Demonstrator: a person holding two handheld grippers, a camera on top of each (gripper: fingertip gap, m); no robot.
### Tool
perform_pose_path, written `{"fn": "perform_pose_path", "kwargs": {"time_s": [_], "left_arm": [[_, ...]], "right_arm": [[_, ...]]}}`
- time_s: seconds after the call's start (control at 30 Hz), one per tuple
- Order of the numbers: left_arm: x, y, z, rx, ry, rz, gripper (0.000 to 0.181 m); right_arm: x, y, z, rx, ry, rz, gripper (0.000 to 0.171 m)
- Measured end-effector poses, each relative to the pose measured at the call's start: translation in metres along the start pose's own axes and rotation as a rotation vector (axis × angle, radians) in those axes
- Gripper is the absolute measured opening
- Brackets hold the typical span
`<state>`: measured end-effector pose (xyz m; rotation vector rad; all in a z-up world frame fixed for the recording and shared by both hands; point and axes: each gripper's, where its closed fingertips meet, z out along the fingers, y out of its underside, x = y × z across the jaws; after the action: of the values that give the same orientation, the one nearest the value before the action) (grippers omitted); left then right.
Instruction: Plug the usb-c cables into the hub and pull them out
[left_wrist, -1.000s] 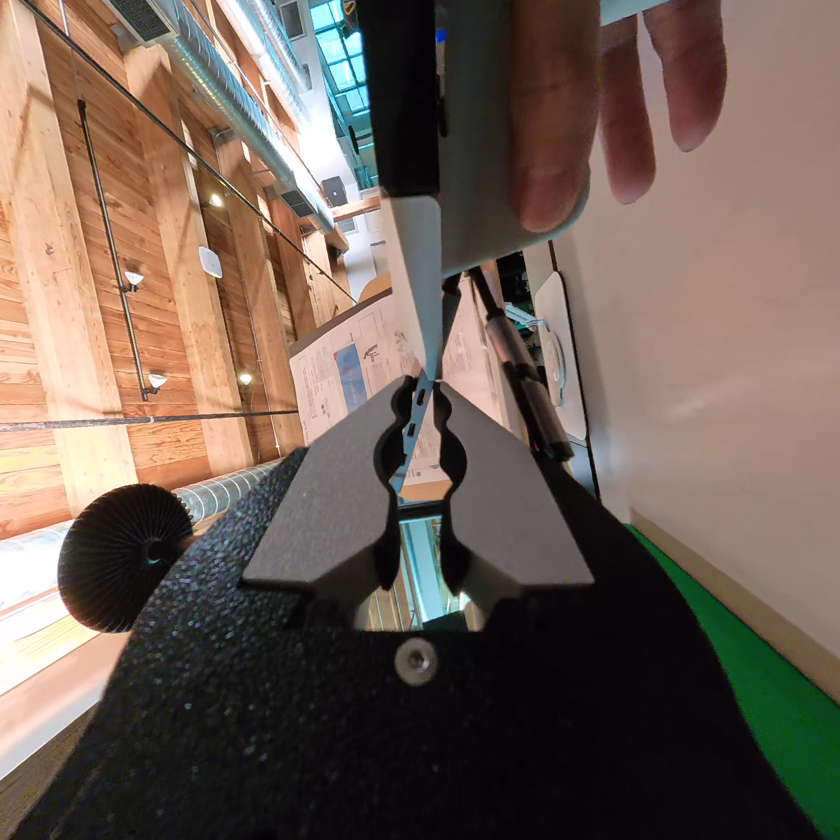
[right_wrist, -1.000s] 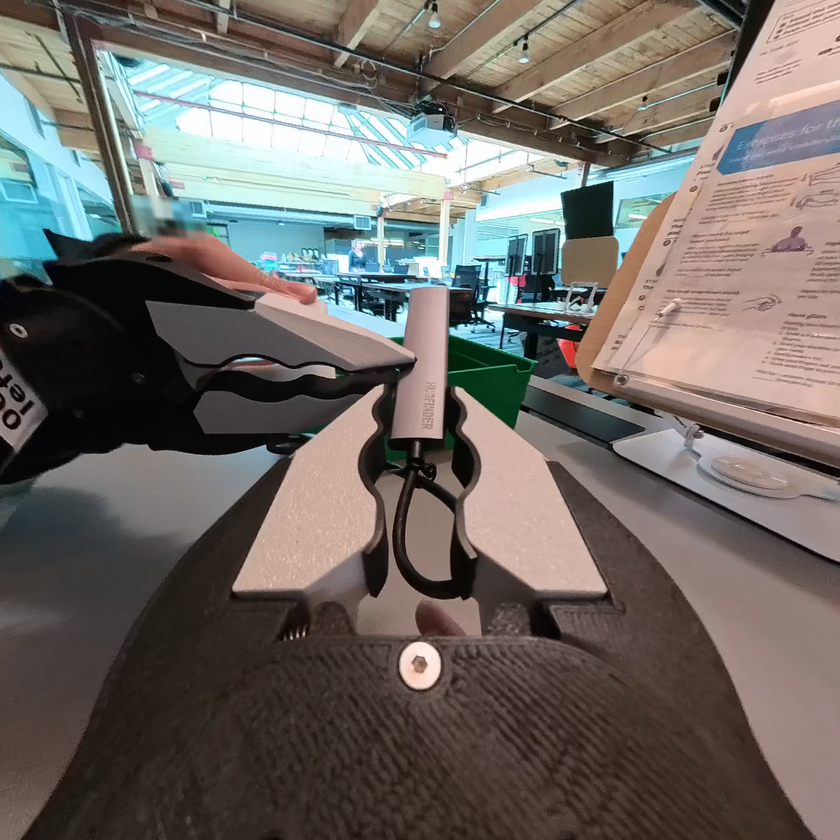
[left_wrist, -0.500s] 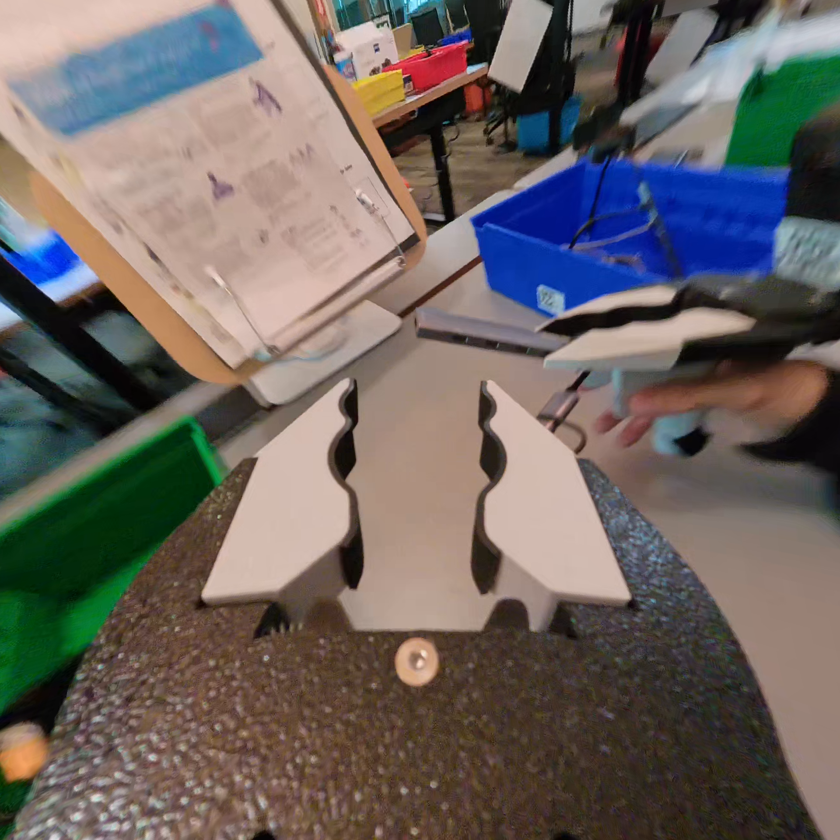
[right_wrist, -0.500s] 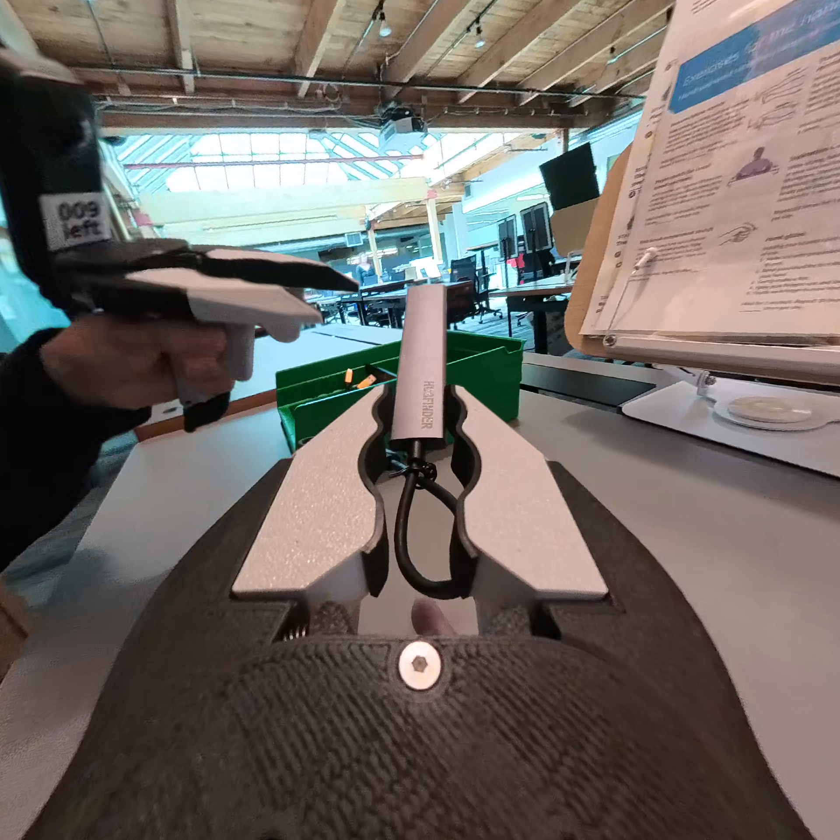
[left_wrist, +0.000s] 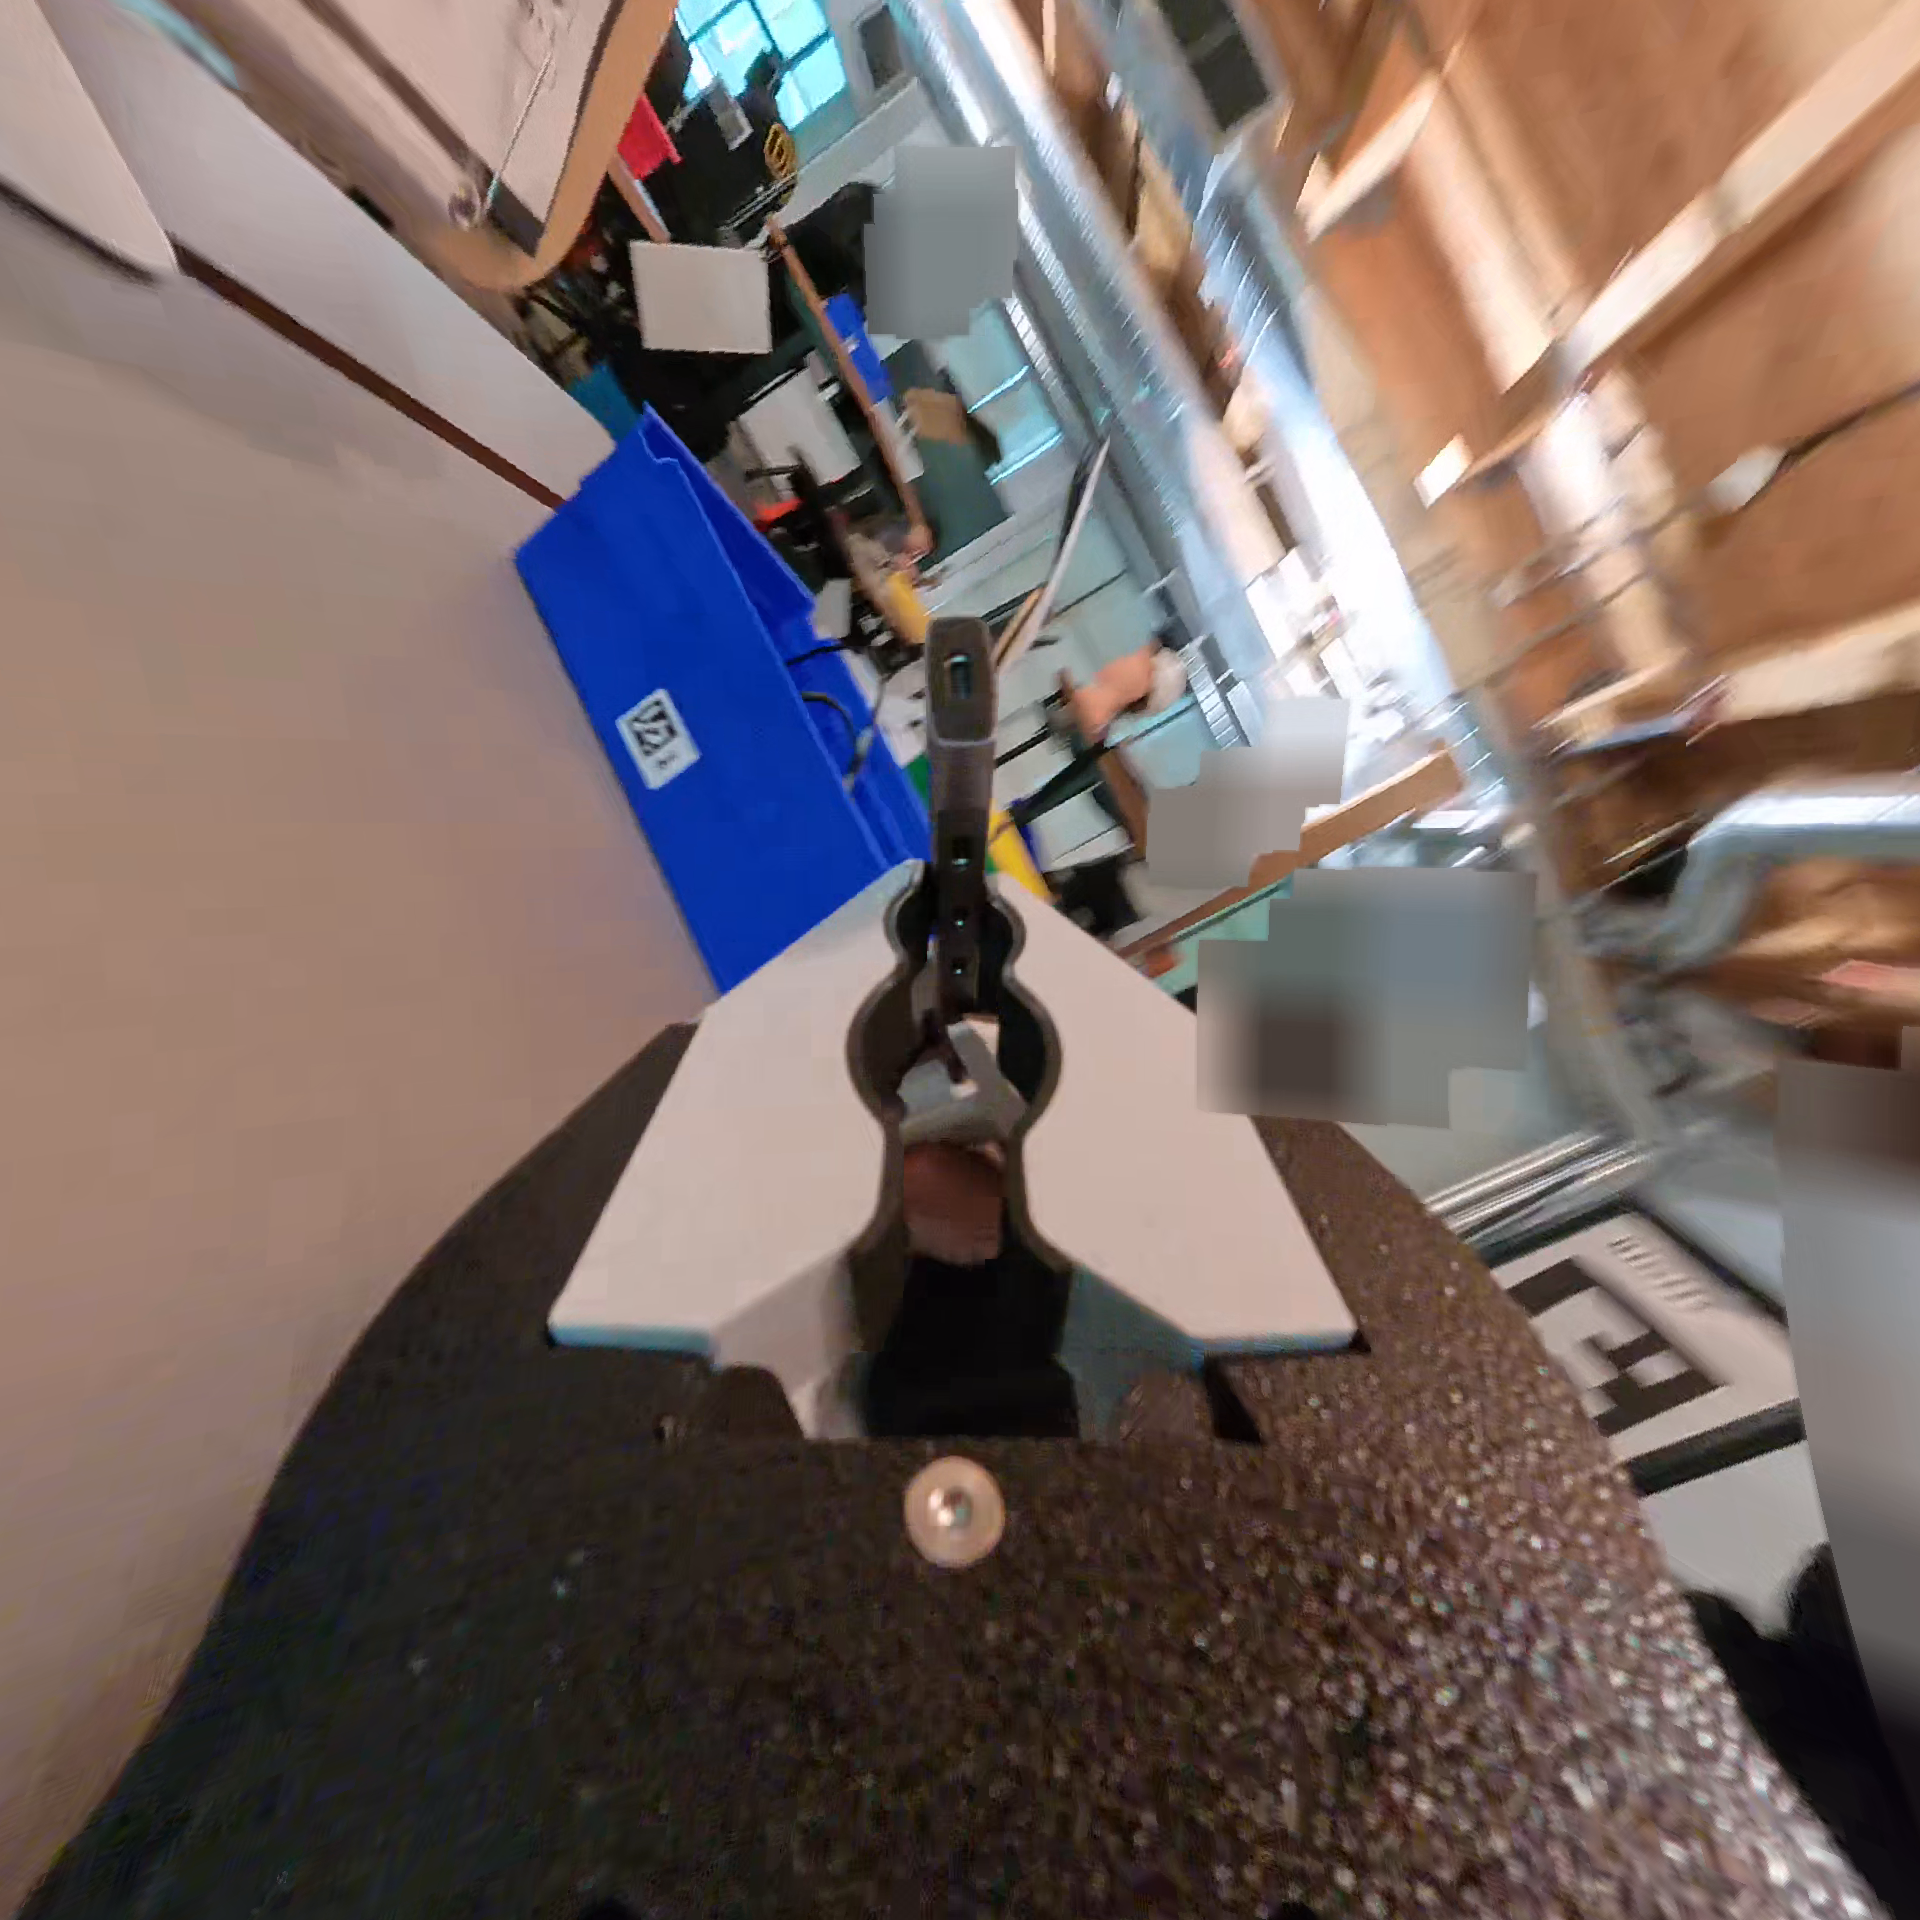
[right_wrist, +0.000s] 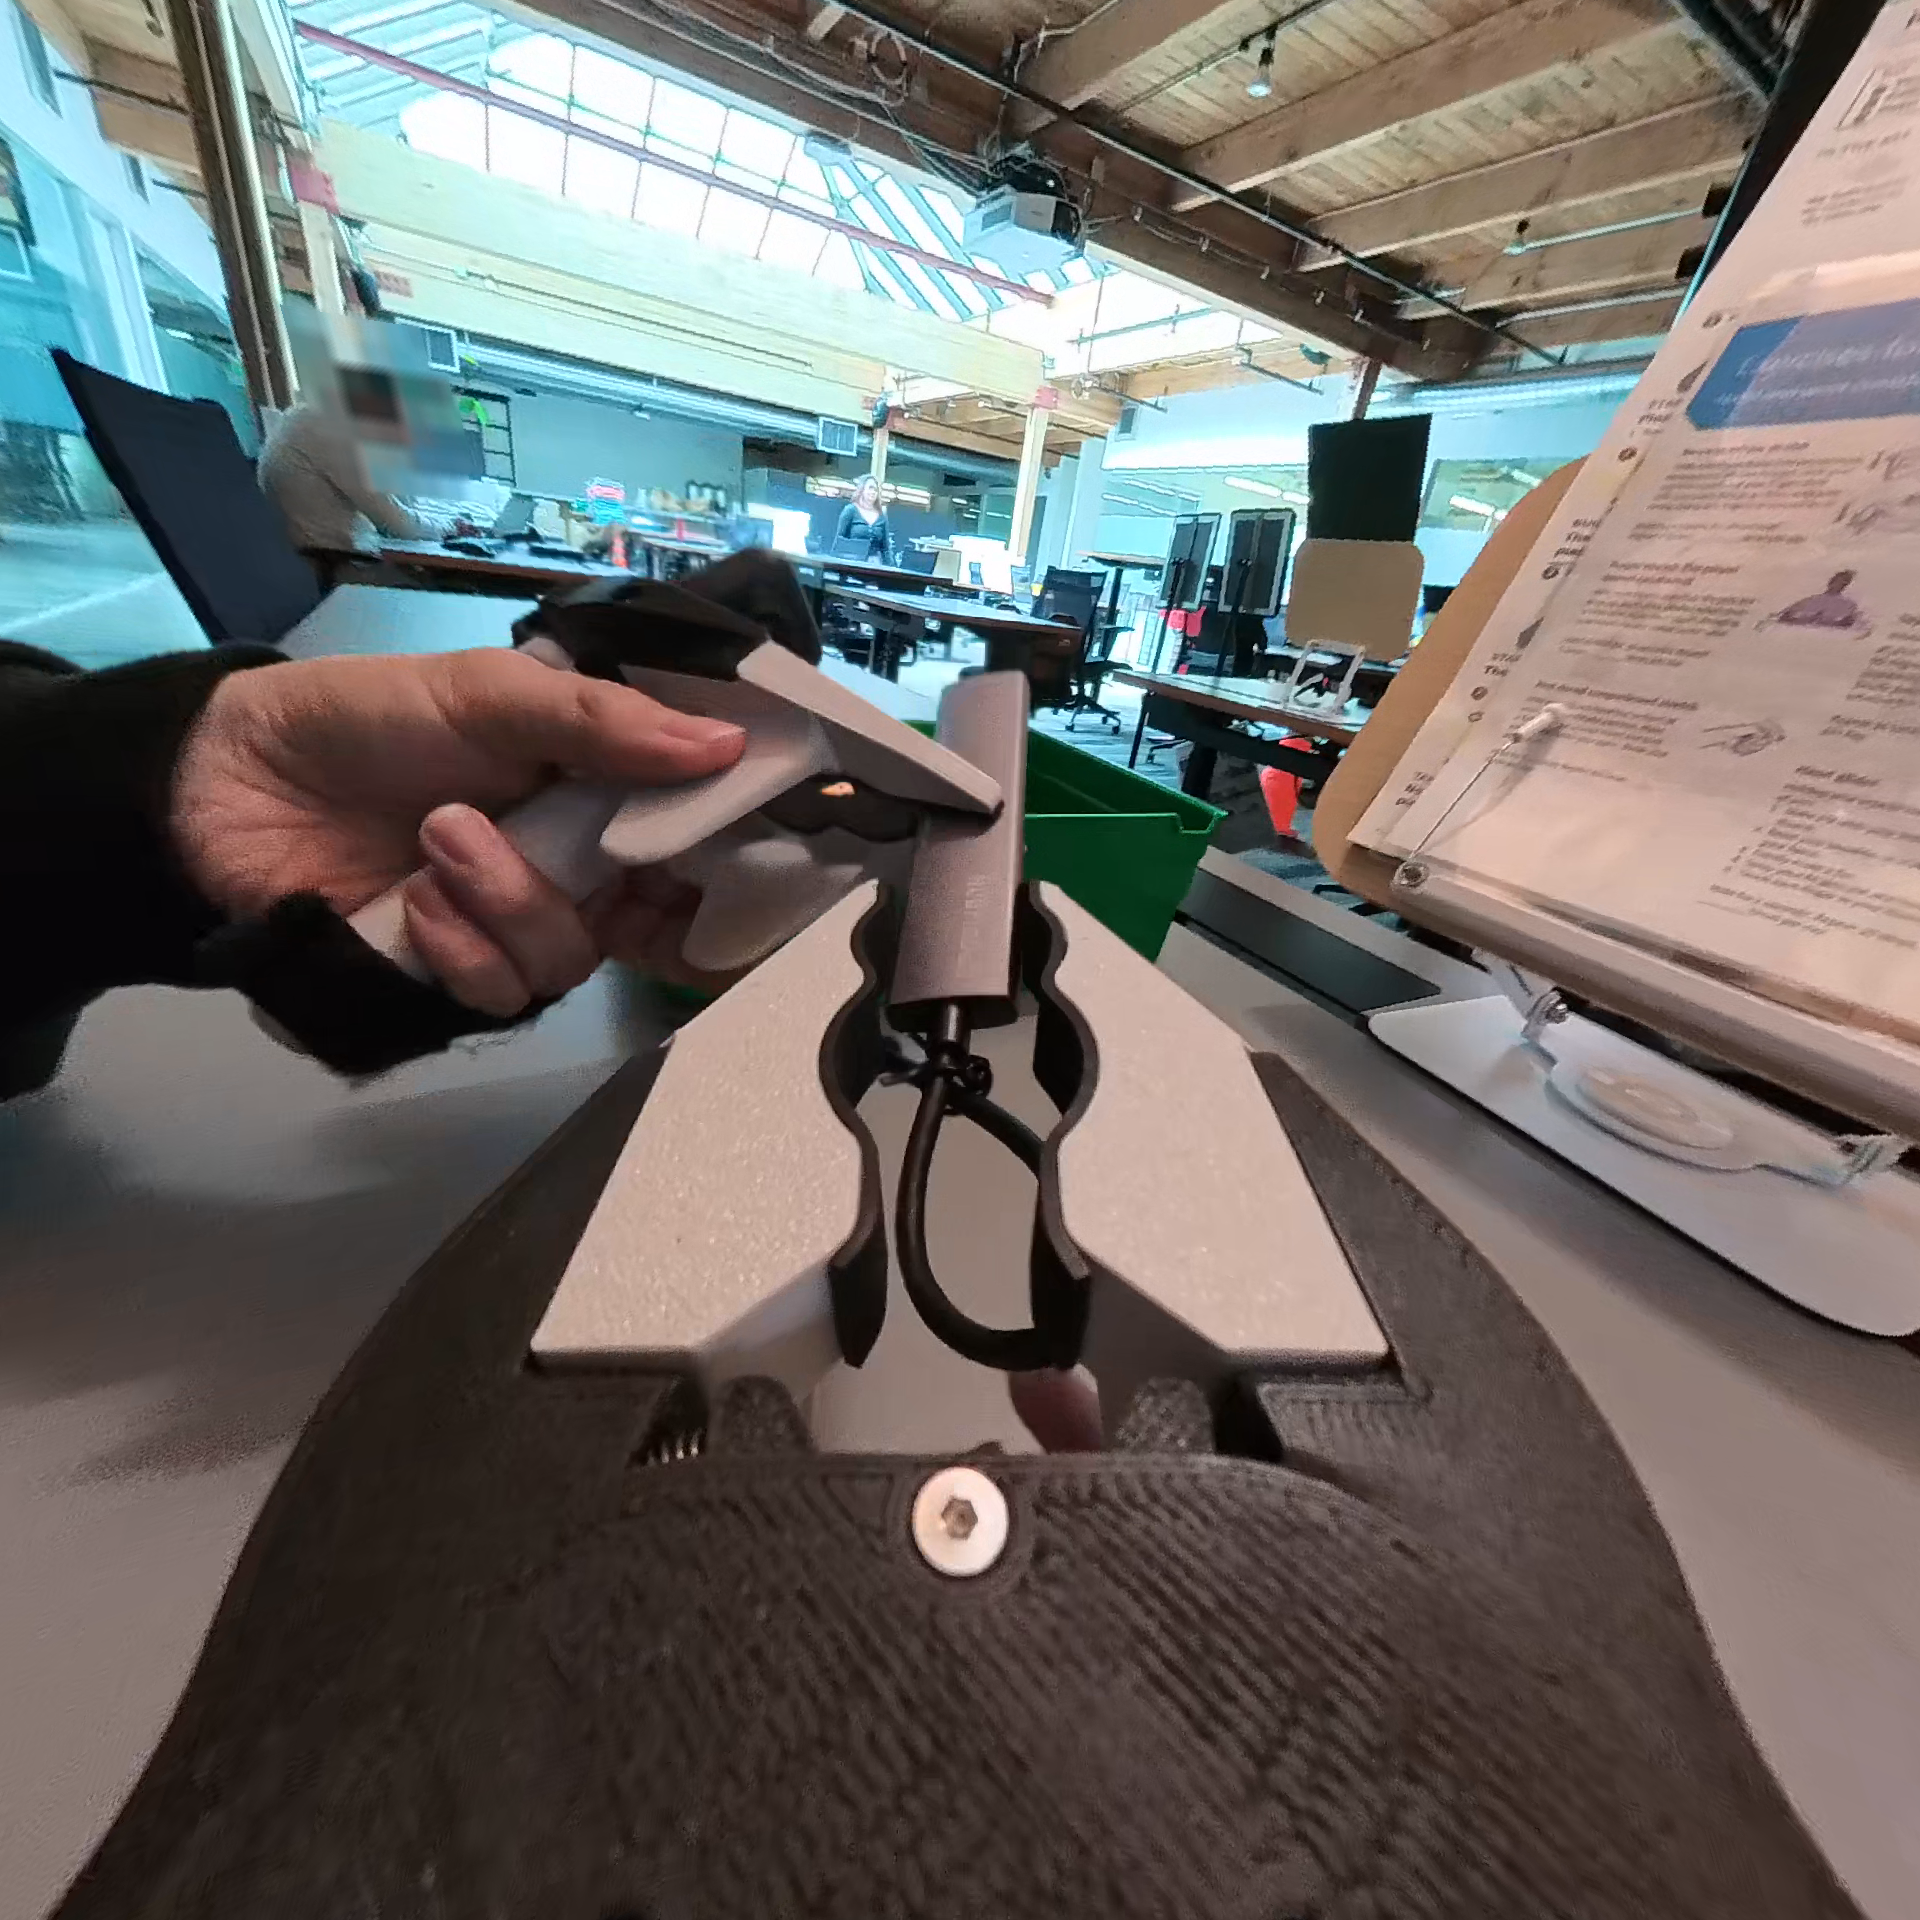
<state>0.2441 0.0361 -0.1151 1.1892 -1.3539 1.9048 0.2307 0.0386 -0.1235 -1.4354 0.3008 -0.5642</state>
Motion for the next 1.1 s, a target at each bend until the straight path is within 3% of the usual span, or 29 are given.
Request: {"fn": "perform_pose_path", "kwargs": {"time_s": [0.1, 0.3, 0.73, 0.97, 1.1], "left_arm": [[-0.006, 0.001, 0.002, 0.075, 0.043, -0.167, 0.006], [-0.008, 0.006, 0.001, 0.140, 0.070, -0.281, 0.006], [-0.010, 0.003, 0.001, 0.171, 0.061, -0.301, 0.007], [-0.017, 0.003, 0.002, 0.169, 0.017, -0.262, 0.006], [-0.014, 0.002, 0.002, 0.168, 0.016, -0.259, 0.006]], "right_arm": [[-0.001, 0.004, 0.000, -0.020, 0.013, -0.069, 0.024], [0.003, -0.001, -0.001, 0.015, 0.064, -0.152, 0.024], [0.000, -0.001, 0.001, 0.005, 0.092, -0.240, 0.019], [0.002, 0.003, 0.003, -0.023, 0.136, -0.282, 0.025], [0.002, 0.002, 0.003, -0.012, 0.123, -0.228, 0.023]]}}
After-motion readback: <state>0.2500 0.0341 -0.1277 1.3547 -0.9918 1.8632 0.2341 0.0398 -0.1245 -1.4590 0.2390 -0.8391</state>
